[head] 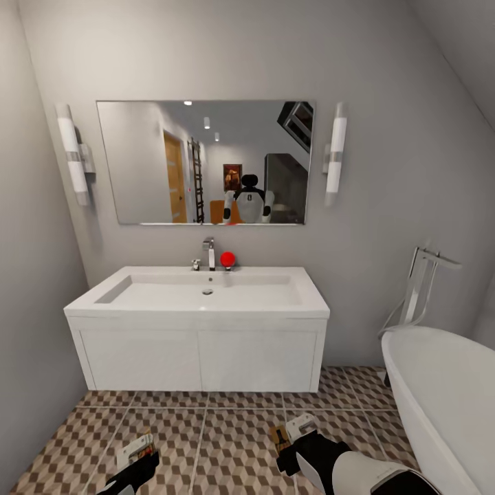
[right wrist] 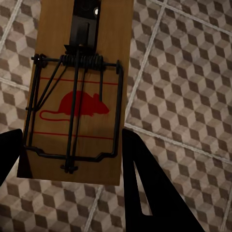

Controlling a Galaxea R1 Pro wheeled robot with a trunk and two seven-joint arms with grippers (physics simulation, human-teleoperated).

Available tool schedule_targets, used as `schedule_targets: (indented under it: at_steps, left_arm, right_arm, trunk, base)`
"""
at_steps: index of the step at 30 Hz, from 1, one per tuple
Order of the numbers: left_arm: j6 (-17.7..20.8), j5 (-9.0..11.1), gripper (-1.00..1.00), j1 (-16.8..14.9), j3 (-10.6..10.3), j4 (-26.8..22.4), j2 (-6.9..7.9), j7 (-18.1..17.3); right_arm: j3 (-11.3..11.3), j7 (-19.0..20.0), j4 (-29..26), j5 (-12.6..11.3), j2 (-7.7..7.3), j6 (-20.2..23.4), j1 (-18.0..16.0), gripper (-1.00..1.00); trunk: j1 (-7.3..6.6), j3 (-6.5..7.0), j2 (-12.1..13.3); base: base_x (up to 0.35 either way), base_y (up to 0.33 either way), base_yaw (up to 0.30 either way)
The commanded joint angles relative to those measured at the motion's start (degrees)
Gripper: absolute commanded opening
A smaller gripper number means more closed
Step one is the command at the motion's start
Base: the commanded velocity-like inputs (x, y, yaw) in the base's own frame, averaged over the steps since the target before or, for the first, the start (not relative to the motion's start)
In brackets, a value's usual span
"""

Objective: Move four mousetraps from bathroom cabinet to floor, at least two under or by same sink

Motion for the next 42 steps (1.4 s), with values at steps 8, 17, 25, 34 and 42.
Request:
schedule_targets:
  at_steps: [8,17,25,34,42]
  left_arm:
    - [-0.07,-0.56,-1.00,-0.04,0.18,-0.20,-0.01,0.40]
    - [4.87,-2.71,-1.00,-0.04,-0.13,-7.51,0.21,0.70]
    - [14.31,-8.21,-1.00,-0.08,-0.09,-19.52,0.04,0.61]
    - [20.86,-10.20,-1.00,-0.13,-0.07,-26.45,0.14,0.47]
    - [21.19,-10.47,-1.00,-0.13,-0.07,-26.83,0.29,0.46]
  right_arm:
    - [0.18,-0.46,0.02,-0.08,0.03,-0.14,-0.08,-1.00]
    - [-1.04,-0.95,-0.76,-0.60,0.03,-3.43,-0.08,-1.00]
    - [-4.08,-1.97,-4.09,-2.35,-0.30,-6.61,-0.08,-1.00]
    - [-4.49,-5.13,-9.29,-3.07,-2.04,-6.85,-0.08,-1.00]
    - [-4.51,-5.47,-9.70,-3.35,-1.93,-7.09,-0.08,-1.00]
  trunk:
    - [1.76,-1.51,-3.26]
    - [3.74,-3.12,-6.87]
    - [5.50,-4.56,-10.08]
    - [7.47,-6.17,-13.69]
    - [9.23,-7.61,-16.90]
  base:
    - [0.000,0.000,0.000]
    - [0.000,0.000,0.000]
    - [0.000,0.000,0.000]
    - [0.000,0.000,0.000]
    - [0.000,0.000,0.000]
